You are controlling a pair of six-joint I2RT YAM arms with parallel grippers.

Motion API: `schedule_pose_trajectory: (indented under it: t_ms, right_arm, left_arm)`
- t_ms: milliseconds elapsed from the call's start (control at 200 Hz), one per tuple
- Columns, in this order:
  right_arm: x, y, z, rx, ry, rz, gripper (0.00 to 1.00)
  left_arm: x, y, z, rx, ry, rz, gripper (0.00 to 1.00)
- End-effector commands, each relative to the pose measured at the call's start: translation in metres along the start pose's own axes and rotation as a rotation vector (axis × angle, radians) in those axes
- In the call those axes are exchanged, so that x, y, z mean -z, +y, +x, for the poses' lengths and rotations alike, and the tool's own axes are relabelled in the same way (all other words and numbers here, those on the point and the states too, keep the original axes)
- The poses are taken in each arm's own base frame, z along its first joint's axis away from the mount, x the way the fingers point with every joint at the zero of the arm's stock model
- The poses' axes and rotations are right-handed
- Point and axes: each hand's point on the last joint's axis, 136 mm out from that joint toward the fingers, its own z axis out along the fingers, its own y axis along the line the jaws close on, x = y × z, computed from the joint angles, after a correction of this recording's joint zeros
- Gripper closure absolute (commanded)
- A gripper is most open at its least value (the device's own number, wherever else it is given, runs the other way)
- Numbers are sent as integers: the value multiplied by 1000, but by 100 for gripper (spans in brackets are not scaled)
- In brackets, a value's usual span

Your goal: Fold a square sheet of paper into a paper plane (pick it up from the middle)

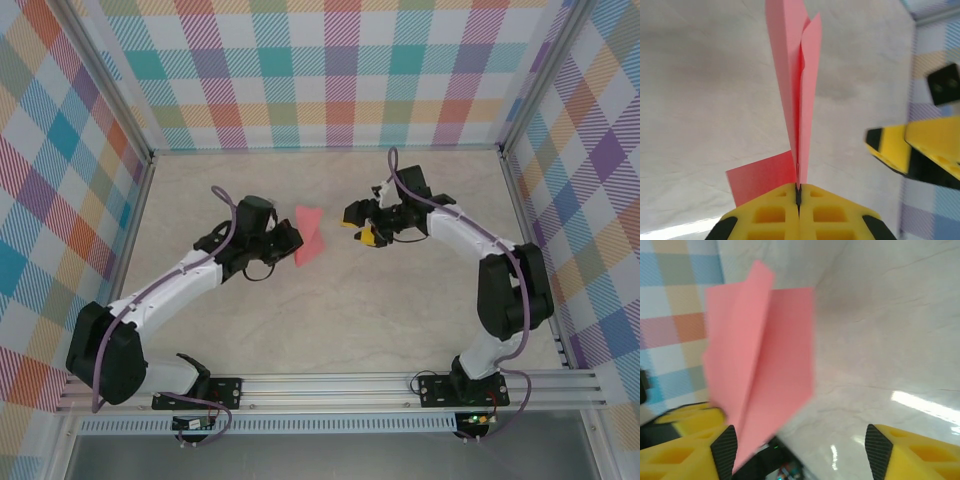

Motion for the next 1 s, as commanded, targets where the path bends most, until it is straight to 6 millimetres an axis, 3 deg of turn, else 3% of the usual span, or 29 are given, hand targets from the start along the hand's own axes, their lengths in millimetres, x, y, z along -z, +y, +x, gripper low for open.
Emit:
schedule_pose_trajectory:
  t_ms: [0,175,360,650,845,995]
  right_arm:
    - [17,-32,0,42,-76,215,27]
    - [27,-57,-1,1,-140,333,25]
    - [49,-80,-3,-44,-236,451,25]
    - [79,-103,-3,-112,-335,529,25]
    - [82,-105,-2,-122,-333,532,25]
    - [80,-106,-3,-131,-327,530,25]
  left_arm:
    - [31,68,4,-247,35,-477,95]
    - [49,83,-21,-505,-23,-946,95]
    - [33,84,-29,-688,-46,-1247,95]
    - [-40,83,5,-754,44,-1245,91]
    - [-79,80,32,-696,129,-1104,86]
    - [-105,72,47,-672,196,-998,76]
